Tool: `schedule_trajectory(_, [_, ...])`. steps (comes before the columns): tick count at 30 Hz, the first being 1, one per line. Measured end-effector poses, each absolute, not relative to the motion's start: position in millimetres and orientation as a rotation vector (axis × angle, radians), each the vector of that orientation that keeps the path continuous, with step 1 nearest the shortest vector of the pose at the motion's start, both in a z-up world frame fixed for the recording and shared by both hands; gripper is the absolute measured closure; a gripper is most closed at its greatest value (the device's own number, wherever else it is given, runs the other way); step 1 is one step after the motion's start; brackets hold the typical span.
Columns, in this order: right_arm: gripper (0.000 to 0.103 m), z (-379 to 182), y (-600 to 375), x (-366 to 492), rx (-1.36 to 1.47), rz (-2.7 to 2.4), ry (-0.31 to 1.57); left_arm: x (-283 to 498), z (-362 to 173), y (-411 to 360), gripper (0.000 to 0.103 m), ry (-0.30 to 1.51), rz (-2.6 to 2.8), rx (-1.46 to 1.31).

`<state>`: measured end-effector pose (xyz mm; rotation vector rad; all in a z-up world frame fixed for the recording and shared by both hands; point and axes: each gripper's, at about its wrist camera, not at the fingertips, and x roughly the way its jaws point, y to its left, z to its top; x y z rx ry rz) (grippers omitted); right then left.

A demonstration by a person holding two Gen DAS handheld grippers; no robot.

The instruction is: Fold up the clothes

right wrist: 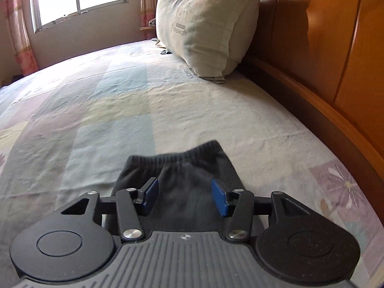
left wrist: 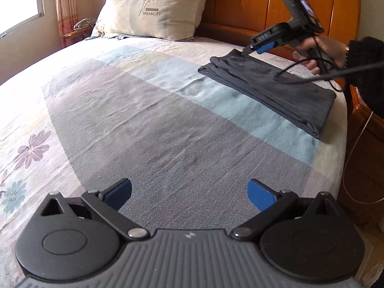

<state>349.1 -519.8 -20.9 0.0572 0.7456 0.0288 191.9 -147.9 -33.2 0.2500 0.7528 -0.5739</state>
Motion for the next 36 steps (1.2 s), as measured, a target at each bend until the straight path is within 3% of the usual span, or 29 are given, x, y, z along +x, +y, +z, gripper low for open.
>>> schedule_trajectory(8, [0.042, -51.2, -489.7, 216.0, 0.059, 0.092, 0.867, 150.6, 0.6, -142.6, 0.001, 0.696, -0.547, 0.209])
schedule_trajectory(13, [0.041, -45.5, -470.2, 183.2, 0.090, 0.148, 0.812, 117.8, 25.9, -146.4, 0.001, 0.612, -0.513, 0.258])
schedule_trajectory(15, [0.034, -42.5, -460.6, 179.8, 0.098, 0.196, 0.791, 107.6, 31.3, -150.0, 0.001, 0.597, -0.510, 0.271])
schedule_trajectory(20, [0.032, -51.0, -457.5, 170.8, 0.180, 0.145, 0.874, 85.1, 44.6, -164.5, 0.001, 0.555, -0.500, 0.262])
schedule_trajectory(22, [0.028, -35.4, -460.2, 149.3, 0.199, 0.125, 0.846, 74.3, 52.6, -168.5, 0.001, 0.481, -0.493, 0.245])
schedule_trajectory(24, [0.012, -19.7, -462.1, 127.4, 0.208, 0.101, 0.818, 71.1, 60.5, -173.8, 0.001, 0.446, -0.529, 0.210])
schedule_trajectory(28, [0.000, 8.9, -458.6, 84.2, 0.137, 0.035, 0.778, 76.8, 67.3, -196.7, 0.001, 0.509, -0.587, 0.195])
schedule_trajectory(36, [0.000, 22.8, -457.3, 27.8, 0.104, -0.085, 0.801, 71.7, 63.5, -235.9, 0.001, 0.594, -0.661, 0.201])
